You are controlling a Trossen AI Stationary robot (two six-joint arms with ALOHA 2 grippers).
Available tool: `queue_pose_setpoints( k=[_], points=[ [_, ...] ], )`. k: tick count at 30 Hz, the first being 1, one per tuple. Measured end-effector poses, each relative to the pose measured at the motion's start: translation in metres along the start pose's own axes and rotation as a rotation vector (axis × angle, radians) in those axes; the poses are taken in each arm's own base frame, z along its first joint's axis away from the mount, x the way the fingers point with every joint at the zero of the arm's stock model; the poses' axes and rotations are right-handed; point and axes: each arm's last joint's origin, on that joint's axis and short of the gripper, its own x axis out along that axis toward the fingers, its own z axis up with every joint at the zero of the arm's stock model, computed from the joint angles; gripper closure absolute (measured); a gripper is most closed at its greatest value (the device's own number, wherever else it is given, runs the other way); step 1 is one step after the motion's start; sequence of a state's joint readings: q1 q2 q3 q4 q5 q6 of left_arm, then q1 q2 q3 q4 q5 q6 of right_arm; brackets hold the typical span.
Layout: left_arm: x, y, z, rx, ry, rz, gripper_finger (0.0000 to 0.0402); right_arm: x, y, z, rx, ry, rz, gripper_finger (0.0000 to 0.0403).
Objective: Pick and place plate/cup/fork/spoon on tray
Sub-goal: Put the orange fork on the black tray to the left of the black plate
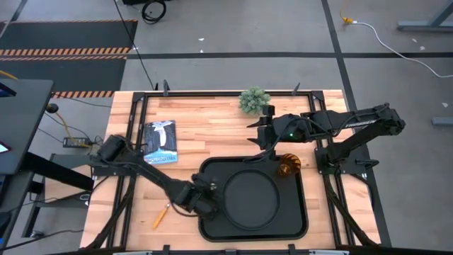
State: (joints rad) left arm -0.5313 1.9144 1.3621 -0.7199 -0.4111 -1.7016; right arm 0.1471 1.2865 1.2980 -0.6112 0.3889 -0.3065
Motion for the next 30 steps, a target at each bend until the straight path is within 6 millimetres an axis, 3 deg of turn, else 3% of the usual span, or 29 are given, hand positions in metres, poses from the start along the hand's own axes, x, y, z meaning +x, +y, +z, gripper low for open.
queue_pose_setpoints(
  k=[6, 23, 30],
  points=[
    [0.024, -0.005, -0.004, 0.009, 0.026, -0.015, 0.0384, -0.001, 0.0, 0.0, -0.002, -0.006, 0.023, 0.0202],
    [0.051, -0.014, -0.013, -0.02, -0.013, -0.092, 0.0384, -0.001, 0.001, 0.001, 0.001, -0.02, 0.05, 0.0202],
    [0.051, -0.016, -0.013, -0.01, -0.02, -0.115, 0.0384, -0.006, -0.001, -0.001, -0.031, -0.021, 0.049, 0.0202]
  ],
)
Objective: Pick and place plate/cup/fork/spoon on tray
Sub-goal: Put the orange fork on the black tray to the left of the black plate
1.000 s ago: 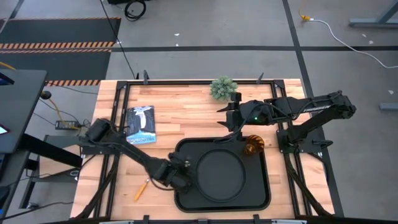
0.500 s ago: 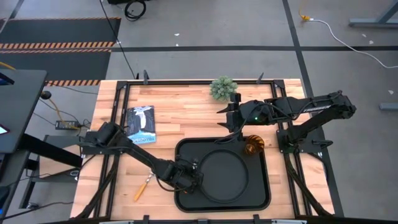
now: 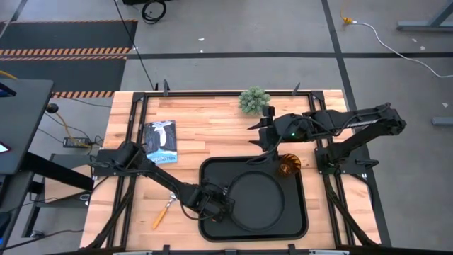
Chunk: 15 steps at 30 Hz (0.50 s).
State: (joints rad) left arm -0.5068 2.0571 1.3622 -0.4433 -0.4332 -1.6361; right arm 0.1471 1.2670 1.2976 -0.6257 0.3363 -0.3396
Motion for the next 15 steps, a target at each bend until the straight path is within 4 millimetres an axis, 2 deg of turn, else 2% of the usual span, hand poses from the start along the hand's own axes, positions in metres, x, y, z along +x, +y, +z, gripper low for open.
queue_pose_setpoints(
  k=[9, 15],
  points=[
    [0.003, -0.005, 0.006, -0.007, -0.018, -0.04, 0.0384, -0.041, -0.014, -0.001, 0.041, -0.117, -0.016, 0.0202],
    [0.004, -0.013, 0.012, 0.003, -0.041, -0.11, 0.0384, -0.059, -0.02, -0.003, 0.079, -0.164, -0.019, 0.0202]
  ],
)
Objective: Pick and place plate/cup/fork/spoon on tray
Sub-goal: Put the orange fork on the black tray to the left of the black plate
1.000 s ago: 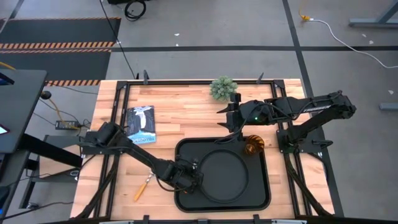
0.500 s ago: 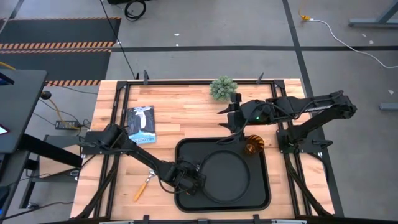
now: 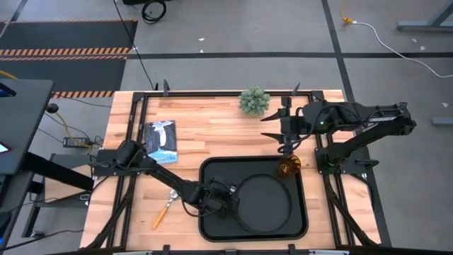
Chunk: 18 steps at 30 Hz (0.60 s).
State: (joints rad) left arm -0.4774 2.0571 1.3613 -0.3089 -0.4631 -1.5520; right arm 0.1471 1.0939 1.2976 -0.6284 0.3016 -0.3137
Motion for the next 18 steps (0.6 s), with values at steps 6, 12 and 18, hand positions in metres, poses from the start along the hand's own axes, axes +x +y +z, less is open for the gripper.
queue_pose_setpoints(
  k=[6, 12, 18],
  points=[
    [0.001, -0.0034, 0.0026, 0.02, -0.015, -0.03, 0.0384, -0.0033, -0.0006, -0.0016, 0.002, 0.008, 0.003, 0.0202],
    [0.0009, -0.0044, 0.0029, 0.021, -0.028, -0.04, 0.0384, -0.002, 0.0001, -0.0023, 0.001, 0.018, 0.006, 0.0202],
    [0.0007, -0.006, 0.0041, 0.031, -0.07, -0.053, 0.0384, -0.002, 0.0001, -0.0022, 0.002, 0.018, 0.006, 0.0202]
  ],
)
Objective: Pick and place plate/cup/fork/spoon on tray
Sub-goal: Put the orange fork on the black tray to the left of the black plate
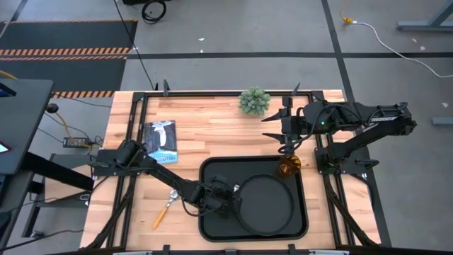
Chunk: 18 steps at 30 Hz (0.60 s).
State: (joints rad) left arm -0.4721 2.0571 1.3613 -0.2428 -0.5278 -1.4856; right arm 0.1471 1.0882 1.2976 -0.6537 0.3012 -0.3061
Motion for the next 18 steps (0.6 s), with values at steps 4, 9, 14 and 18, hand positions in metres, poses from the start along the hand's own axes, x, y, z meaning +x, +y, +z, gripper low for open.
queue_pose_setpoints(
  k=[4, 9, 14, 18],
  points=[
    [0.0, -0.005, 0.001, 0.003, -0.024, -0.046, 0.0384, 0.0, 0.0, 0.0, 0.0, 0.0, 0.0, 0.0202],
    [0.0, -0.006, 0.002, 0.008, -0.037, -0.055, 0.0384, 0.0, 0.0, 0.0, 0.0, 0.0, 0.0, 0.0202],
    [0.0, -0.009, 0.005, 0.024, -0.093, -0.075, 0.0384, 0.0, 0.0, 0.0, 0.0, -0.003, 0.008, 0.0202],
    [0.001, -0.012, 0.008, 0.05, -0.13, -0.095, 0.0384, 0.0, 0.0, 0.0, 0.0, -0.003, 0.008, 0.0202]
  ],
)
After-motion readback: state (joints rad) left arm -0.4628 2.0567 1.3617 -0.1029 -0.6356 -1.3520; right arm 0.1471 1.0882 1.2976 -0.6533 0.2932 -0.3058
